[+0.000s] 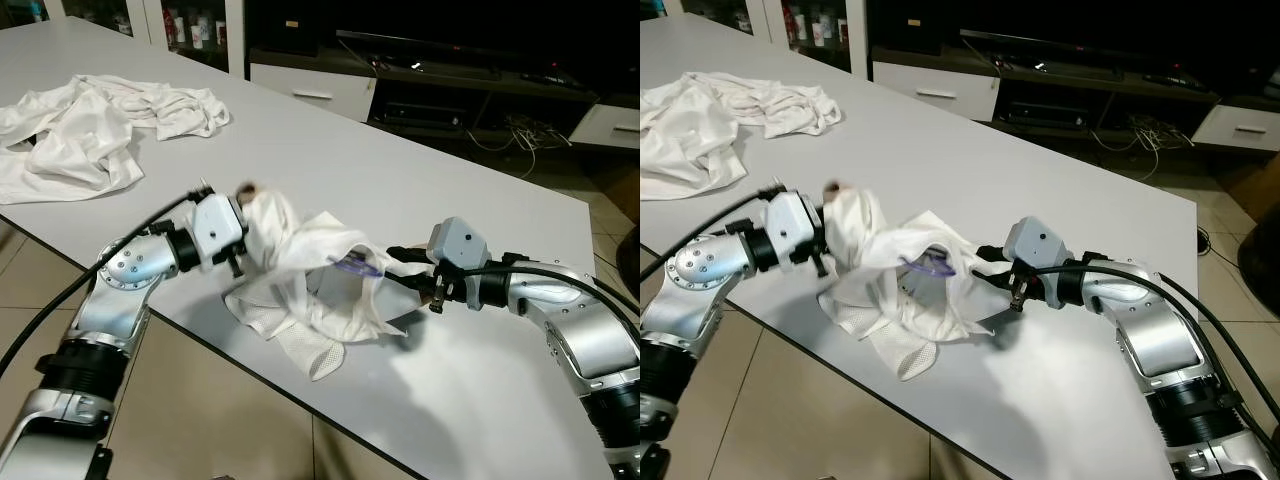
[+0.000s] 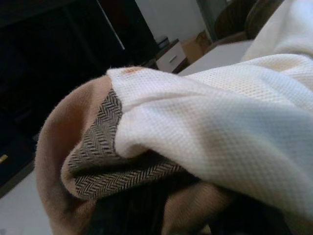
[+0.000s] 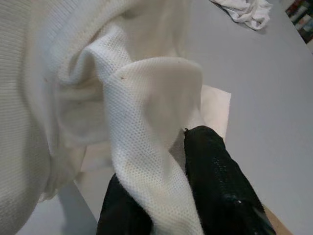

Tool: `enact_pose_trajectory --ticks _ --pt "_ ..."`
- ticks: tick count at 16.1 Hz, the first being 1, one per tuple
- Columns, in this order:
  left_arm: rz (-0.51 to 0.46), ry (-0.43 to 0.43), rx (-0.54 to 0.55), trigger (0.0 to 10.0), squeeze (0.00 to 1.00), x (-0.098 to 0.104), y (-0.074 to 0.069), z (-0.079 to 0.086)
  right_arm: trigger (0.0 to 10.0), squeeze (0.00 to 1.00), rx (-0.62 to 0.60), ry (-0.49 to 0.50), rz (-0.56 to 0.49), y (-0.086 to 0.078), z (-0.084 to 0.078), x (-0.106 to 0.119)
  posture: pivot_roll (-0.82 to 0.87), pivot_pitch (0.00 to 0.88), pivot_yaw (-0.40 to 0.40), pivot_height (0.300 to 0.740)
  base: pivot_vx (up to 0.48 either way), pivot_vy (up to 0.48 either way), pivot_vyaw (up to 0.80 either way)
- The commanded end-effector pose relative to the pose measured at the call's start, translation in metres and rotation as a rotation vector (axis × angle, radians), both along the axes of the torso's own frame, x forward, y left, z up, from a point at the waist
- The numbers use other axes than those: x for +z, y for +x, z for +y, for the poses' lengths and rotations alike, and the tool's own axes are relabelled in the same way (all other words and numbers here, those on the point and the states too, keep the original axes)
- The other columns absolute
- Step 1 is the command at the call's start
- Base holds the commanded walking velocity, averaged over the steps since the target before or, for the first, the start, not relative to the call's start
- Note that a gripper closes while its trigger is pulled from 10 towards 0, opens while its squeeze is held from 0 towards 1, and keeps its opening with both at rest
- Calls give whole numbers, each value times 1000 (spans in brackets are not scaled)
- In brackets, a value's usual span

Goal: Hang hanger

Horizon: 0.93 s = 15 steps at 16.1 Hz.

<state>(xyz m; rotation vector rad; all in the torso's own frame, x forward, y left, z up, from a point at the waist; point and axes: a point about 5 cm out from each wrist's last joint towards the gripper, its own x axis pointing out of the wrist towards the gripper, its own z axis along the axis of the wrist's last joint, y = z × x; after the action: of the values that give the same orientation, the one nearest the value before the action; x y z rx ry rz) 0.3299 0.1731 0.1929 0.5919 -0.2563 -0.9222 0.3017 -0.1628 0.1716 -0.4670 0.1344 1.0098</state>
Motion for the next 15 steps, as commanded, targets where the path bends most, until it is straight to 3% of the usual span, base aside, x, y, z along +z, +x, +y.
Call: enact_pose_trajectory --ticks 1,3,5,6,8,9,10,15 --pt "-46 -41 -75 10000 0 16 -2 -15 0 0 -10 7 11 0 1 -1 45 41 -100 740 0 0 0" --pt "109 -54 -153 10000 0 10 -12 -10 0 0 -56 25 34 4 -1 -2 47 41 -100 740 0 0 0" --pt "152 -66 -178 10000 0 9 -17 -8 0 0 -60 29 38 5 -1 -1 48 41 -101 740 0 0 0" --pt "159 -53 -189 10000 1000 8 -19 -5 0 0 -73 22 43 6 -4 -2 49 42 -101 740 0 0 0" --pt "199 -4 -188 10000 1000 5 -24 1 0 0 -106 29 56 8 -10 -3 50 43 -103 740 0 0 0" --pt "158 -3 -158 10000 1000 9 -24 5 0 0 -115 33 58 9 -13 -3 50 43 -103 740 0 0 0" --pt "135 11 -142 10000 0 11 -24 8 0 0 -116 34 59 8 -13 -3 52 43 -103 740 0 0 0" --pt "31 122 -48 10000 0 18 -19 25 0 0 -125 29 78 8 -14 -9 55 41 -102 740 0 0 0"
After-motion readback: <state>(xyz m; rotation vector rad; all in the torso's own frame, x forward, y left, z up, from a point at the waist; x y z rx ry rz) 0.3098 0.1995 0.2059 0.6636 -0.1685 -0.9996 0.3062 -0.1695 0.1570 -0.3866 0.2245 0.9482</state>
